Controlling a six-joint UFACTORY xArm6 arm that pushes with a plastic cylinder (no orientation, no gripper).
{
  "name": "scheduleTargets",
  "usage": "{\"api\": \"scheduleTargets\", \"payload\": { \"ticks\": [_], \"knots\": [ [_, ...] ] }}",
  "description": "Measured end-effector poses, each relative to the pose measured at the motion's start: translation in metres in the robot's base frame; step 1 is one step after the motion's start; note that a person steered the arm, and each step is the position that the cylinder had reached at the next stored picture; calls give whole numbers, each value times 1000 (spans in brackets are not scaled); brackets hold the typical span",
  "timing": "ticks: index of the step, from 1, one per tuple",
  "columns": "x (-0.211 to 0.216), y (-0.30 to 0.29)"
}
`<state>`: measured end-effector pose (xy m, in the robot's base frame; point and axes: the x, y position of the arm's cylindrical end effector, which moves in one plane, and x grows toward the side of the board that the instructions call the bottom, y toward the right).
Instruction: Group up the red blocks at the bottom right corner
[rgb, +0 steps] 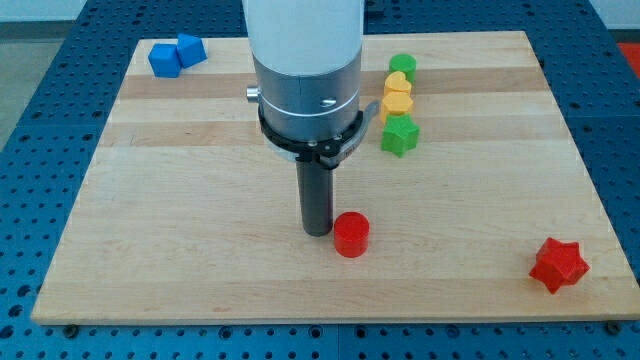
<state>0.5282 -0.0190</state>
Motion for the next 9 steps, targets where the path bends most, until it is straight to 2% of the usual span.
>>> {"api": "scheduleTargets", "payload": {
  "ticks": [3,4,6,7,9],
  "knots": [
    [9,1],
    [9,18],
    [16,96],
    [16,111],
    [13,94]
  ]
}}
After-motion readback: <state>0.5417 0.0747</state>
